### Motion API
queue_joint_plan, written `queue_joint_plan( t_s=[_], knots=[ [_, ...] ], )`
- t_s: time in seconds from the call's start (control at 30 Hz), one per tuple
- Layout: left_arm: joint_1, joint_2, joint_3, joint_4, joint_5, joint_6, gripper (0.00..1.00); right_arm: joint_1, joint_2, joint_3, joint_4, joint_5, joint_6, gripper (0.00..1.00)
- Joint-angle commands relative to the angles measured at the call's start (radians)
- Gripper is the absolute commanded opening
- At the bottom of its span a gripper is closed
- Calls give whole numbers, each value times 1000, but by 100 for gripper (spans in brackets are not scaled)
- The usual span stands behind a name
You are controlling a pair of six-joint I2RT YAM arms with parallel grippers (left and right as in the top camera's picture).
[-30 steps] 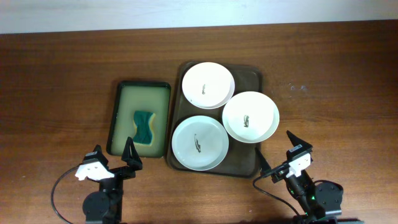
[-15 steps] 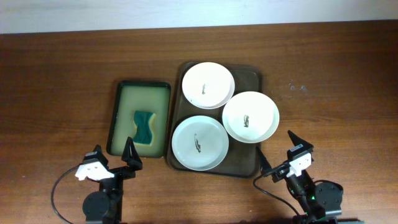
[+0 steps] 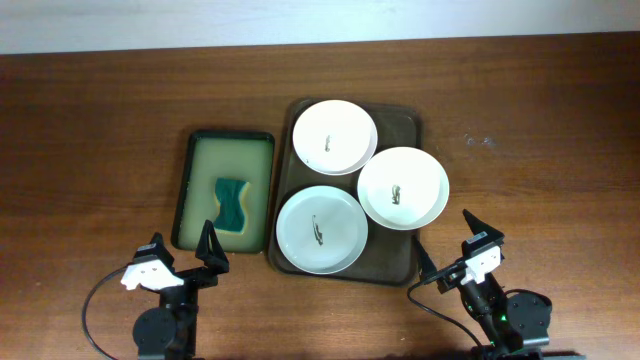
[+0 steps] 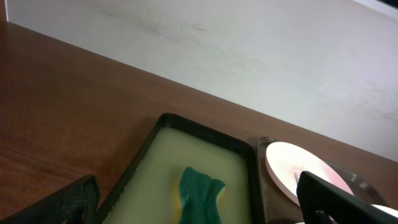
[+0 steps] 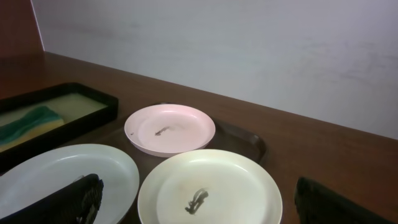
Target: Clean dirty plates on tray and stack at the side
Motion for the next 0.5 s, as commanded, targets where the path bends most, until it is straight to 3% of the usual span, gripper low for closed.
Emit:
queue_joint_plan(
  t_s=[0.0, 0.33, 0.47],
  knots=[
    [4, -7, -6, 0, 4, 15, 100, 6, -1, -9, 0, 12, 8, 98],
    [4, -7, -5, 15, 42, 14, 99, 6, -1, -9, 0, -27, 9, 98],
    [4, -7, -3, 188, 90, 12, 100, 6, -1, -5, 145, -131, 74, 98]
  ],
)
